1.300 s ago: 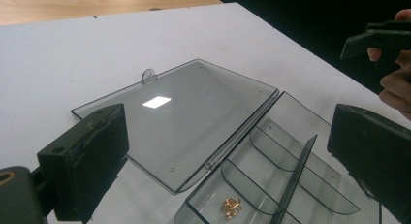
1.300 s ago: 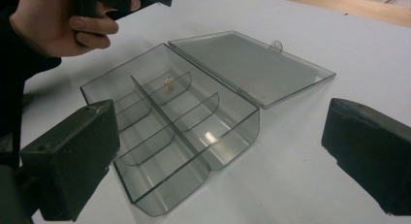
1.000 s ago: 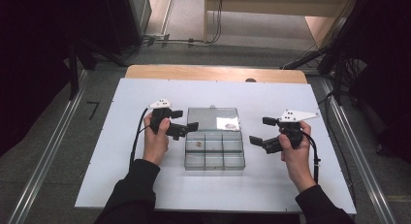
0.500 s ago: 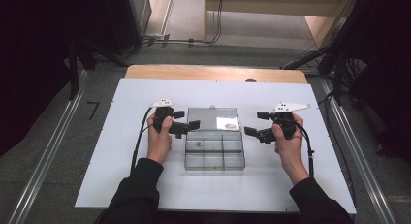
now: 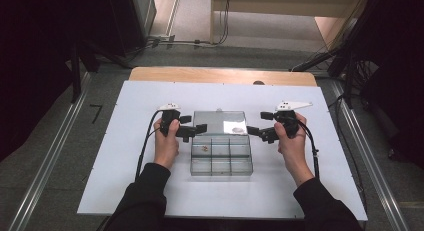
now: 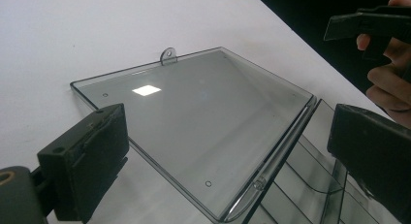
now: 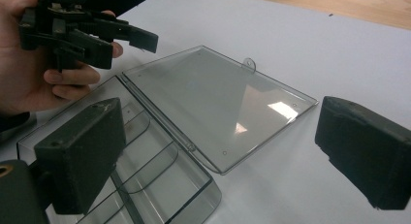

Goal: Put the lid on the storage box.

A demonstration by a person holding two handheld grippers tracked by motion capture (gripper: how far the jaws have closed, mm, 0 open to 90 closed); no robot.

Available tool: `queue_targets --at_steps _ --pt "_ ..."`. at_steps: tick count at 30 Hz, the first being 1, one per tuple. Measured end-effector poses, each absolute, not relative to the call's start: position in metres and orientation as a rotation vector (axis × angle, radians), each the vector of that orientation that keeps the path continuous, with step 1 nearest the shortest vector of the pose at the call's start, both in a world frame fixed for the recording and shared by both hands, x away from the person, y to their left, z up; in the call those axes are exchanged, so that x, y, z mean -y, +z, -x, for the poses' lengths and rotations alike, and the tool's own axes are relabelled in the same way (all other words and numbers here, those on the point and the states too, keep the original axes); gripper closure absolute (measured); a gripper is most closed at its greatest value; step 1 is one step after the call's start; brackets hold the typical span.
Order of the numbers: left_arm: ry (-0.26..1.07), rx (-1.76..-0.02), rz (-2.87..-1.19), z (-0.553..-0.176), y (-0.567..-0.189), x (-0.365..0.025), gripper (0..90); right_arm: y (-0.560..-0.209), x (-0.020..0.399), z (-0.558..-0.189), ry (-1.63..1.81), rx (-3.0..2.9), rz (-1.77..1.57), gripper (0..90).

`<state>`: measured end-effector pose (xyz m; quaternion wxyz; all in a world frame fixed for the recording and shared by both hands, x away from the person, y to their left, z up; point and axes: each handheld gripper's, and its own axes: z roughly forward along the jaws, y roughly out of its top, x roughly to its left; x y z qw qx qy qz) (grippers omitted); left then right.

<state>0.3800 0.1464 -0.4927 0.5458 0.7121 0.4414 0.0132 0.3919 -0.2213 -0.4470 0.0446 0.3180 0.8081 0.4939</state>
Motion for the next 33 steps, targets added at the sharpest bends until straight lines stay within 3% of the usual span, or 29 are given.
queue_targets --at_steps 20,24,33 --pt "-0.025 -1.186 -1.652 -0.388 -0.503 -0.147 10.1 -0.463 0.207 -0.414 1.474 -2.498 -1.152 5.8" --pt "-0.012 -1.218 -1.665 -0.388 -0.503 -0.146 16.8 -0.467 0.207 -0.417 1.489 -2.494 -1.21 11.1" --pt "-0.025 -1.261 -1.657 -0.39 -0.505 -0.148 21.7 -0.476 0.204 -0.423 1.456 -2.495 -1.328 19.5"
